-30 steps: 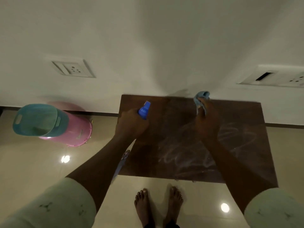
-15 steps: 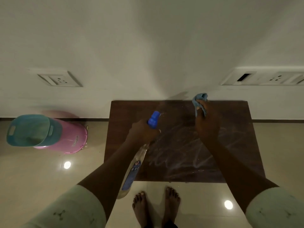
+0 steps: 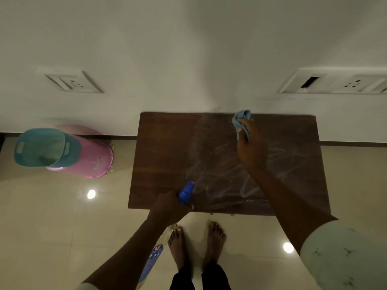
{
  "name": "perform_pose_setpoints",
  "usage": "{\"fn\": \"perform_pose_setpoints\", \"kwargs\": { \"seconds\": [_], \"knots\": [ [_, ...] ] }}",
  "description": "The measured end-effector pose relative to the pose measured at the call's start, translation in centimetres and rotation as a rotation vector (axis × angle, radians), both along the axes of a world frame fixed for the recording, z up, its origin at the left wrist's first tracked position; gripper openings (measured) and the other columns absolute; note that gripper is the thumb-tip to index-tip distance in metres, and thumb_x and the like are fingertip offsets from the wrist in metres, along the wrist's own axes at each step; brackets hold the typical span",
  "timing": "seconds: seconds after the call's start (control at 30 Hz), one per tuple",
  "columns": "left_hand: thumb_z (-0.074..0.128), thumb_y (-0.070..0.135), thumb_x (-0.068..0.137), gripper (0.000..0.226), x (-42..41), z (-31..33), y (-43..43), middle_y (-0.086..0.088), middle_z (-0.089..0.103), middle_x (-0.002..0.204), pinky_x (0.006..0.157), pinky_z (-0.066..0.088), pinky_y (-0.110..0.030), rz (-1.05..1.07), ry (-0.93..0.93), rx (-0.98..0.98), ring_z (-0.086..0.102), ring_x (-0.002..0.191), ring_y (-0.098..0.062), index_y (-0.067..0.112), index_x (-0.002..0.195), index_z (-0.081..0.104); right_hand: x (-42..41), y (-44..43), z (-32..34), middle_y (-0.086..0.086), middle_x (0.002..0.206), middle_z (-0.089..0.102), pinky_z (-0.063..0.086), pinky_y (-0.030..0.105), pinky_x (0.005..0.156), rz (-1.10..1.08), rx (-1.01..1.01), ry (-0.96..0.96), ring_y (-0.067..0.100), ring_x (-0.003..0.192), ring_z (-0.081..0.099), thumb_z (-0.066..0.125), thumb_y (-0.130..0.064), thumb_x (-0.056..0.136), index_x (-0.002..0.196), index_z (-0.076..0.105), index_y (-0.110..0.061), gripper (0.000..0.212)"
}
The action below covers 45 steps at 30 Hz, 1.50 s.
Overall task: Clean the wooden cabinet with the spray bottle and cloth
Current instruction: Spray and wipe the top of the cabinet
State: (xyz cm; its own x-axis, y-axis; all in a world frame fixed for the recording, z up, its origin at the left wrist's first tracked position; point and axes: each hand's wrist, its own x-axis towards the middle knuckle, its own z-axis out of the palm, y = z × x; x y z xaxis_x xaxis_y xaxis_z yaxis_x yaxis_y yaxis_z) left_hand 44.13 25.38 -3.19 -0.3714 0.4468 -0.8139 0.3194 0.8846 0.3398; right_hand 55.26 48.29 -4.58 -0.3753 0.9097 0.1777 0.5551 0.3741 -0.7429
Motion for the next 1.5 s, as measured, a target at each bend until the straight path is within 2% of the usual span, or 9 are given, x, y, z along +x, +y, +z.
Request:
{"fn": "perform_pose_setpoints", "kwargs": {
  "seconds": [0.2,0.33,0.43,0.63,0.9,1.03,1.23,1.4,1.5],
  "knots": [
    [0.067,0.017,0.081,0.017,-3.4,1.1,0.8,-0.002,0.061,0.073,0.057,0.046,-0.022,0.254,0.006,0.156,0.059,0.063,-0.012,0.017,0.09,0.054,3.6,-8.5,-3.4,0.011,0.126,0.062,0.046,0.039,0.102,0.506,0.077,-0.159,0.02,0.121,0.054,0.047,-0.022,0.097,0.118,0.065,-0.009,0.031],
    [0.069,0.021,0.077,0.022,-5.5,0.6,1.6,-0.006,0.062,0.075,0.059,0.048,-0.026,0.34,0.104,0.238,0.061,0.065,-0.017,0.014,0.093,0.056,5.7,-14.8,-5.2,0.002,0.14,0.05,0.031,0.036,0.112,1.015,0.194,-0.319,0.018,0.138,0.035,0.062,-0.021,0.086,0.124,0.058,-0.023,0.038],
    [0.069,0.024,0.077,0.025,-6.1,0.0,2.1,-0.007,0.064,0.078,0.067,0.052,-0.032,0.331,0.116,0.241,0.064,0.072,-0.022,0.014,0.096,0.056,4.9,-15.2,-6.5,0.001,0.145,0.045,0.023,0.038,0.114,1.145,0.217,-0.383,0.02,0.14,0.029,0.071,-0.017,0.078,0.129,0.053,-0.024,0.055],
    [0.068,0.027,0.08,0.025,-6.1,-0.5,2.8,0.0,0.059,0.072,0.056,0.043,-0.021,0.295,0.137,0.258,0.058,0.063,-0.011,0.014,0.095,0.054,-2.7,-6.5,-7.1,0.009,0.157,0.018,0.014,0.045,0.119,0.716,0.051,-0.515,0.028,0.146,0.013,0.057,-0.006,0.09,0.143,0.04,-0.02,0.057],
    [0.068,0.036,0.079,0.033,-6.9,-0.8,2.4,-0.009,0.065,0.081,0.07,0.054,-0.033,0.346,0.116,0.223,0.064,0.071,-0.021,0.012,0.098,0.055,2.5,-18.4,-7.1,0.005,0.151,0.036,0.018,0.043,0.114,0.991,0.305,-0.509,0.029,0.142,0.023,0.056,-0.032,0.086,0.137,0.045,-0.032,0.052],
    [0.067,0.038,0.08,0.034,-6.9,-1.0,2.5,-0.008,0.065,0.085,0.067,0.051,-0.029,0.341,0.138,0.222,0.064,0.075,-0.02,0.013,0.101,0.055,0.3,-17.2,-8.6,0.004,0.154,0.029,0.022,0.041,0.112,1.094,0.276,-0.465,0.029,0.142,0.024,0.058,-0.019,0.083,0.142,0.037,-0.029,0.063],
    [0.066,0.031,0.082,0.027,-6.9,-1.2,3.1,-0.005,0.061,0.08,0.065,0.048,-0.027,0.315,0.095,0.232,0.061,0.073,-0.018,0.012,0.097,0.054,-2.6,-13.1,-7.5,0.008,0.153,0.03,0.026,0.042,0.115,0.752,0.099,-0.427,0.026,0.144,0.022,0.062,-0.012,0.085,0.144,0.034,-0.018,0.066],
    [0.068,0.035,0.08,0.034,-7.3,-1.1,3.7,-0.006,0.063,0.083,0.066,0.051,-0.029,0.312,0.018,0.197,0.063,0.073,-0.019,0.012,0.102,0.053,0.3,-10.6,-7.6,0.007,0.157,0.021,0.017,0.045,0.117,0.925,0.234,-0.512,0.024,0.145,0.015,0.048,-0.028,0.093,0.148,0.026,-0.02,0.06],
    [0.069,0.037,0.079,0.041,-8.0,-1.3,4.0,-0.008,0.064,0.087,0.072,0.054,-0.033,0.317,0.019,0.195,0.064,0.074,-0.02,0.011,0.105,0.052,-3.3,-4.1,-8.3,0.012,0.154,0.029,0.017,0.048,0.118,0.58,0.263,-0.617,0.032,0.143,0.023,0.046,-0.028,0.096,0.146,0.033,-0.018,0.053]
  ]
}}
